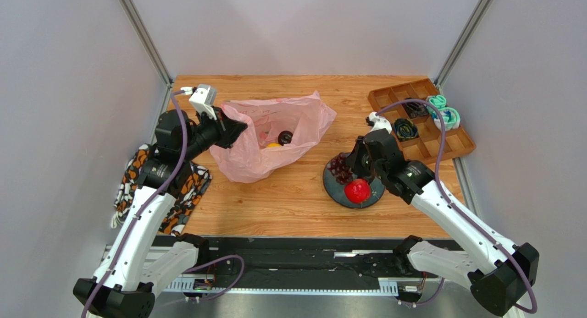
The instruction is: Place the fruits into the plastic bag
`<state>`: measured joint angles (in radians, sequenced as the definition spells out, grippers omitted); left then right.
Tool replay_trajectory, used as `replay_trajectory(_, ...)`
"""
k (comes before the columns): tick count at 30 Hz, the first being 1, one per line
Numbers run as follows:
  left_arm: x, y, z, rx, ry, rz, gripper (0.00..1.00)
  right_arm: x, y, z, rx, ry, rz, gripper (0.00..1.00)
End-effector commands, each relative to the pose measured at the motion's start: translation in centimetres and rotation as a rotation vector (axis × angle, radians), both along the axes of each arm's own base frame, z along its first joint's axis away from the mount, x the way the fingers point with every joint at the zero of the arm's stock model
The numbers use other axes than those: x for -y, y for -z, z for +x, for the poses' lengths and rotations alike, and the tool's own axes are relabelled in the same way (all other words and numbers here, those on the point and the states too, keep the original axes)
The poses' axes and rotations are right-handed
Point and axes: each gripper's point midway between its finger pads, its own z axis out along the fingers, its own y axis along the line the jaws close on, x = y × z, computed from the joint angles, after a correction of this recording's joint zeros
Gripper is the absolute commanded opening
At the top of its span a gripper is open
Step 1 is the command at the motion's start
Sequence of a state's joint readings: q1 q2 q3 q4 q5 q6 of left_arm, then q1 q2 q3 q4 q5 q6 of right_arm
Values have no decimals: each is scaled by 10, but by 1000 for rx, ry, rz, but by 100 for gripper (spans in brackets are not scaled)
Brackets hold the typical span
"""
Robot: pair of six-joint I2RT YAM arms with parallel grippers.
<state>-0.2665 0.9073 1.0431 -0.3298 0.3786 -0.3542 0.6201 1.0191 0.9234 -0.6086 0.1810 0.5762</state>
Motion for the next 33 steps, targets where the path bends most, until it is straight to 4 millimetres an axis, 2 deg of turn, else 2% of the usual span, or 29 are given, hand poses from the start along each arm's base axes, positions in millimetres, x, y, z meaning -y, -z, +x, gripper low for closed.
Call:
replay_trajectory(1, -3, -26, -1, 66, -11, -17, 0, -10, -57, 12, 145, -2, 121, 0)
replay_trajectory(6, -3, -26, -1, 68, -10, -16, 0, -21, -76, 13, 195, -54, 168, 0)
replay_trajectory(9, -2, -26, -1, 66, -10, -17, 0, -31, -98, 14, 237, -93, 221, 0)
replay_trajectory(12, -2, -26, -1, 66, -10, -17, 0, -43, -130, 14, 301, -140, 289, 0)
replay_trajectory(15, -2, -26, 0, 66, -10, -17, 0, -58, -172, 16, 388, -194, 388, 0)
replay_trajectory(17, -2, -25, 0, 65, -10, -17, 0, -68, -190, 14, 421, -245, 439, 0)
replay_trajectory(18, -2, -25, 0, 64, -8, -15, 0, -75, -207, 17, 458, -262, 472, 0)
replay_trajectory(22, -2, -25, 0, 63, -8, -16, 0, -100, -239, 25, 499, -348, 551, 0)
replay_trajectory(23, -2, -25, 0, 65, -10, -15, 0, -105, -240, 29, 497, -360, 555, 0)
replay_trajectory(24, -2, -25, 0, 65, -10, -15, 0, -111, -254, 31, 525, -380, 577, 0)
replay_trajectory(25, -2, -25, 0, 63, -10, -16, 0, -123, -243, 40, 494, -403, 574, 0)
replay_trajectory(27, -3, -25, 0, 63, -13, -16, 0, -134, -246, 46, 495, -423, 596, 0)
replay_trajectory(29, -3, -24, 1, 62, -14, -15, 0, -150, -230, 58, 447, -444, 596, 0)
replay_trajectory(30, -3, -23, 1, 59, -16, -14, 0, -155, -234, 62, 467, -456, 609, 0)
replay_trajectory(33, -2, -23, 1, 57, -13, -14, 0, -172, -209, 77, 400, -461, 598, 0)
